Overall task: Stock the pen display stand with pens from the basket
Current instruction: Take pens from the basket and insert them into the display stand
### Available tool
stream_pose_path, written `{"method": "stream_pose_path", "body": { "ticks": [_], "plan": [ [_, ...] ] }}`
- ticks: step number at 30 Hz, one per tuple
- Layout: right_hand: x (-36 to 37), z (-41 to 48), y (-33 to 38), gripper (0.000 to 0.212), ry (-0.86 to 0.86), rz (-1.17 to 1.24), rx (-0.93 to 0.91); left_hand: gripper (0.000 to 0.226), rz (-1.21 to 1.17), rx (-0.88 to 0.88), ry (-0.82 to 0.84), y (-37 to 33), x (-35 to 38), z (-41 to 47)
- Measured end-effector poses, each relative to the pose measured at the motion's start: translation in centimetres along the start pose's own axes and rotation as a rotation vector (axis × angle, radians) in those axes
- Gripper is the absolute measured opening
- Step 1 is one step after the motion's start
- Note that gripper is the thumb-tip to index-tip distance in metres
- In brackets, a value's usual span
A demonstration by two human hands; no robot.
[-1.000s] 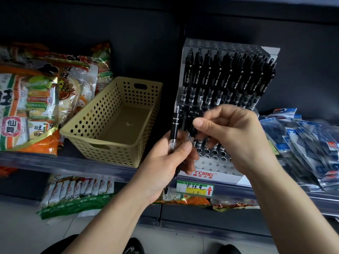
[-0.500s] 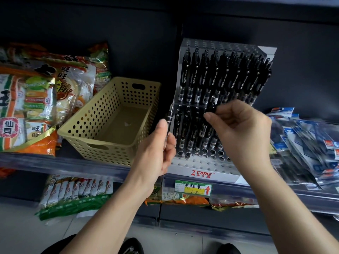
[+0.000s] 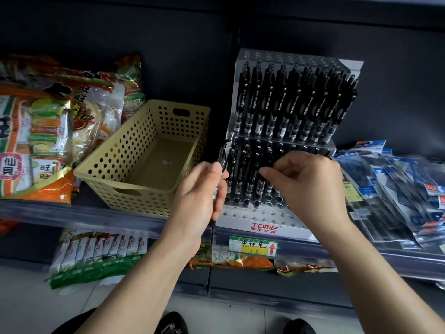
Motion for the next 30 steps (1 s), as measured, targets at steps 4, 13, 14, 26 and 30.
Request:
{"method": "stream_pose_path", "body": {
  "ticks": [4,13,14,26,30],
  "plan": [
    [0.5,-0.2,-0.2,0.023,0.040,-0.040,-0.008,0.017,0.024,0.031,0.036,-0.2,0.4,-0.1],
    [0.5,-0.4,0.6,0.036,0.065,-0.136,-0.085,0.007,0.140,0.107,0.116,-0.3,1.5,-0.2],
    [0.1,-0.5,1.0,0.040,0.048,-0.126,-0.094,0.008,0.139,0.114,0.122,-0.4,1.7,-0.3],
    [-1.3,-0.9,2.8,0.010,0.053,0.348,0.020,0.007,0.192,0.189,0.150,-0.3,3.4,-0.7],
    [-3.6,-0.1,2.0,0.016,-0.047,0.348,0.011,0.008,0.410,0.266,0.127,-0.8,2.8,-0.6]
  ]
}}
Point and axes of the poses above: each hand's wrist, its own z-axis towards the middle knuckle, its own x-axis out of the palm, y = z × x, the point moved 8 cm from there along z, towards the middle knuckle
